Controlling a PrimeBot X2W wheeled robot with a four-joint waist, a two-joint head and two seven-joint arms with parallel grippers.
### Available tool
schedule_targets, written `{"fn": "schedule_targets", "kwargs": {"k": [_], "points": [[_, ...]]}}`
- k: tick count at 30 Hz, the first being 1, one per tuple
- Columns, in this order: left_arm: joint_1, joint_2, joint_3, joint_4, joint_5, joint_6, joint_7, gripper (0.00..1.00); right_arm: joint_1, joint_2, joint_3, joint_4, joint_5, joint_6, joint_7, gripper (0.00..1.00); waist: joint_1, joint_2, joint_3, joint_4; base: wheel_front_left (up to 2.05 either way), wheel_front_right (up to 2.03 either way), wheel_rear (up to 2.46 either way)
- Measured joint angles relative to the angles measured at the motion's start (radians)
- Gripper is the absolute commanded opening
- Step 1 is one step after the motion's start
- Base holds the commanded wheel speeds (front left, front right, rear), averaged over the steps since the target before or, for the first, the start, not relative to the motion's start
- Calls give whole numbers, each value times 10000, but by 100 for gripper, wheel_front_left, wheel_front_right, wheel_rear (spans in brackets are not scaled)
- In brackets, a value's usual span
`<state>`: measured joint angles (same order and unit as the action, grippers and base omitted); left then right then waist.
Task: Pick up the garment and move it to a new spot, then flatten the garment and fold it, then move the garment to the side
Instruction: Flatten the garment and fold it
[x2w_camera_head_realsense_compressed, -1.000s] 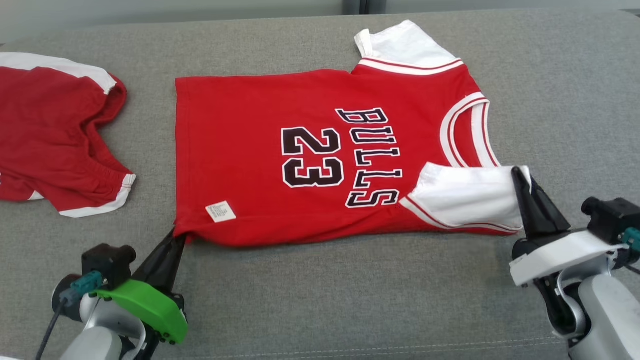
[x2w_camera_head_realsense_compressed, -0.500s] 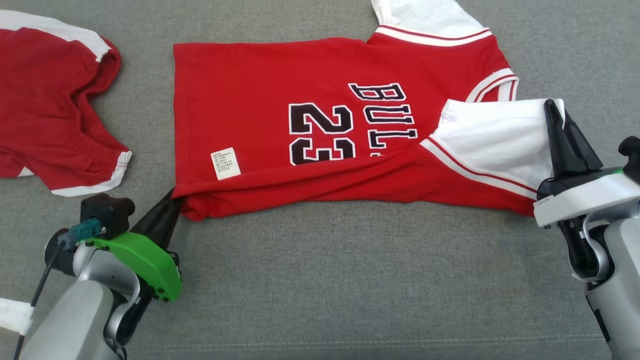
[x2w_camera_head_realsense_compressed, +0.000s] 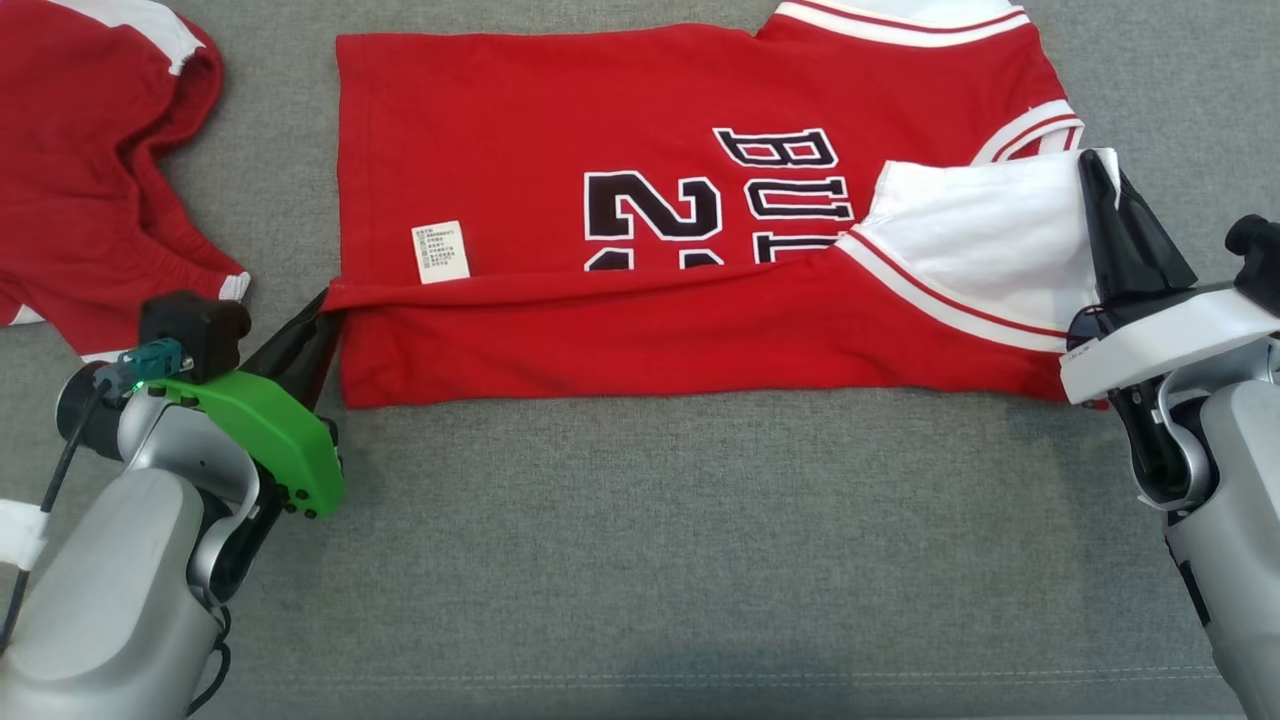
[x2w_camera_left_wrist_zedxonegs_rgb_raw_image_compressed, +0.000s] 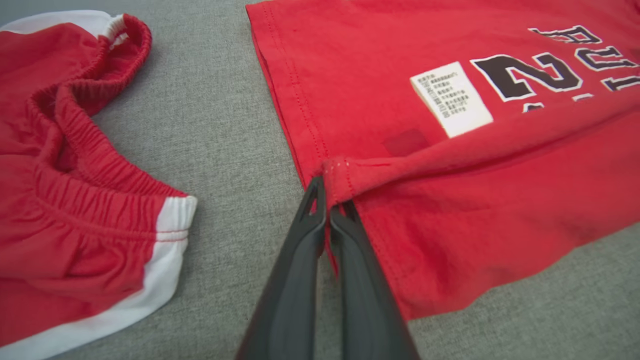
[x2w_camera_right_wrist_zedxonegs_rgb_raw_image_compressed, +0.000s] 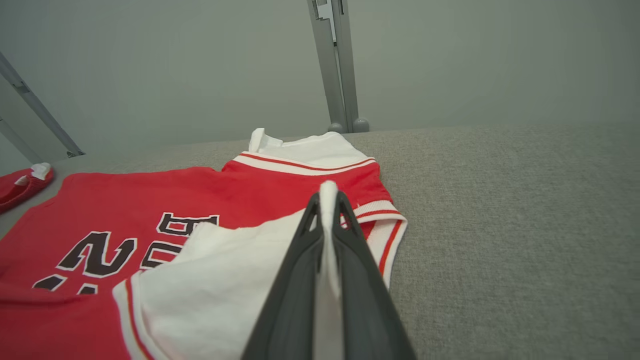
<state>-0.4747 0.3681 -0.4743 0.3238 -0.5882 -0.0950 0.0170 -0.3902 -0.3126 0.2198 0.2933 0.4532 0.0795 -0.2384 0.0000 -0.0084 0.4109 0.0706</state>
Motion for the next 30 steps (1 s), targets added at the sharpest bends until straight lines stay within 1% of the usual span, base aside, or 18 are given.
{"fn": "schedule_targets", "kwargs": {"k": [14,15,16,17,19,20,21,22,23,30], "points": [[-732,-196,-247,732,29,-150,-2,0,-570,31,-59,1064,-171,75,-86,0,0,0,189,-47,0,0,0],[-789,-221,-276,809,27,-151,-2,0,-616,33,-63,1127,-196,75,-86,7,0,0,207,-46,0,0,0],[-825,-238,-293,863,27,-153,-2,0,-669,33,-59,1212,-236,75,-86,21,0,0,225,-45,0,0,0],[-848,-249,-311,903,27,-159,-2,0,-732,35,-52,1287,-244,75,-88,24,0,0,243,-43,0,0,0],[-895,-274,-382,1009,27,-169,-2,0,-830,50,-38,1394,-267,75,-88,33,0,0,279,-38,0,0,0],[-933,-290,-412,1083,25,-192,-2,0,-890,67,-27,1453,-288,75,-88,45,0,0,297,-36,0,0,0],[-982,-305,-437,1151,25,-194,-2,6,-958,82,-13,1515,-316,75,-88,56,0,0,314,-34,0,0,0],[-1023,-311,-449,1189,25,-196,-2,64,-1012,98,-6,1580,-324,75,-88,100,0,0,329,-32,0,0,0],[-1060,-316,-453,1218,25,-196,-4,100,-1061,121,-6,1662,-326,73,-88,100,0,0,340,-29,0,0,0],[-1199,-368,-458,1639,27,-251,-257,100,-1151,288,-12,2201,-351,73,-107,100,0,0,202,-31,0,0,0]]}}
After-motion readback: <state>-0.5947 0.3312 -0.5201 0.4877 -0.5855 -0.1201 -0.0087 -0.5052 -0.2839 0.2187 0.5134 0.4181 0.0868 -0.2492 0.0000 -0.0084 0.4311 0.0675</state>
